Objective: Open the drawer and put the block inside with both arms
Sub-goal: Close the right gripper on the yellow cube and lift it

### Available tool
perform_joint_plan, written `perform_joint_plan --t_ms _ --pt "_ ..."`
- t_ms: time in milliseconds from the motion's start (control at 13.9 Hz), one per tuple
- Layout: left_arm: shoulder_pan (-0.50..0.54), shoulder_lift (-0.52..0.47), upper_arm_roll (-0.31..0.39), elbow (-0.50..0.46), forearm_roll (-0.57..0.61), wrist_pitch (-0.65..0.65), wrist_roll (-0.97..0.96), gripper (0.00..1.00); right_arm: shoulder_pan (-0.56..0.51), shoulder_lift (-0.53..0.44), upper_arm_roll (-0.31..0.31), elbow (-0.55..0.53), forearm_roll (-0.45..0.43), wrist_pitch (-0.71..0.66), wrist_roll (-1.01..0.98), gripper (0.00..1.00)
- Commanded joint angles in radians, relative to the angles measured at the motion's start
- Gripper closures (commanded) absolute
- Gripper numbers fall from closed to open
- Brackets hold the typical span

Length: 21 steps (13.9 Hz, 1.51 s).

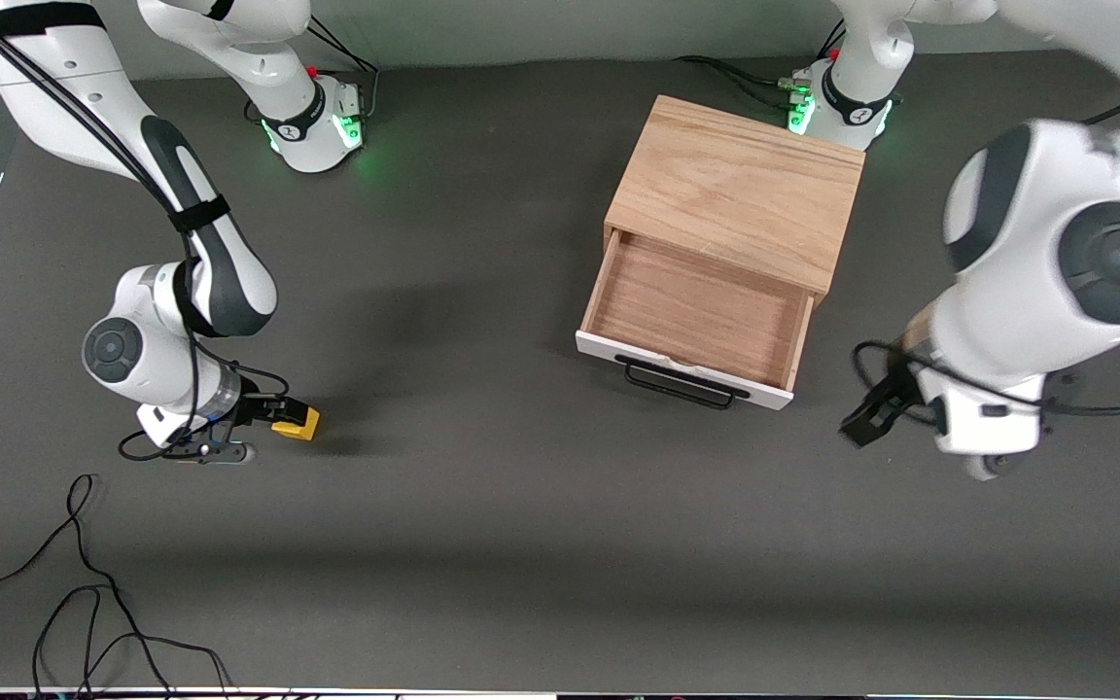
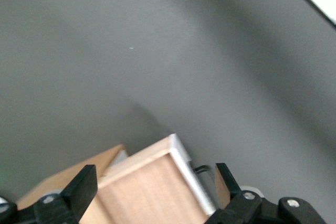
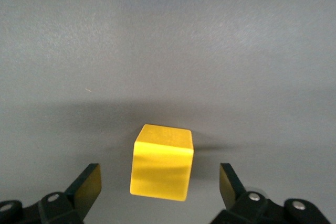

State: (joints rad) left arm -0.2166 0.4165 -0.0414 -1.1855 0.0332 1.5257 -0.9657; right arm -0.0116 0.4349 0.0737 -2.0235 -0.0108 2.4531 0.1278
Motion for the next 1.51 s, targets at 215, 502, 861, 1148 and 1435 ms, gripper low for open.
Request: perform_joint_plan --t_ms 215,502,861,1148,1435 --pt "0.158 -0.221 0.000 -0.245 -0.051 -0.036 0.450 0.00 0.006 0.086 -0.009 -0.011 0.006 0.130 0.027 0.00" --pt "0.203 -0.281 0.003 -0.311 -0.050 -0.064 0.718 0.00 0.009 0.091 -0.009 -0.011 0.006 0.139 0.026 0.23" --pt "0.203 -0.360 0.005 -0.423 -0.003 0.008 0.921 0.00 0.009 0.090 -0.009 -0.009 0.005 0.130 0.021 0.59" --pt "0.214 -0.363 0.011 -0.430 -0.007 0.042 0.955 0.00 0.025 0.047 -0.006 0.026 0.006 0.068 0.030 0.73" --pt "0.214 -0.363 0.009 -0.418 -0.016 0.079 0.960 0.00 0.057 0.033 0.005 0.253 0.006 -0.243 0.113 0.73"
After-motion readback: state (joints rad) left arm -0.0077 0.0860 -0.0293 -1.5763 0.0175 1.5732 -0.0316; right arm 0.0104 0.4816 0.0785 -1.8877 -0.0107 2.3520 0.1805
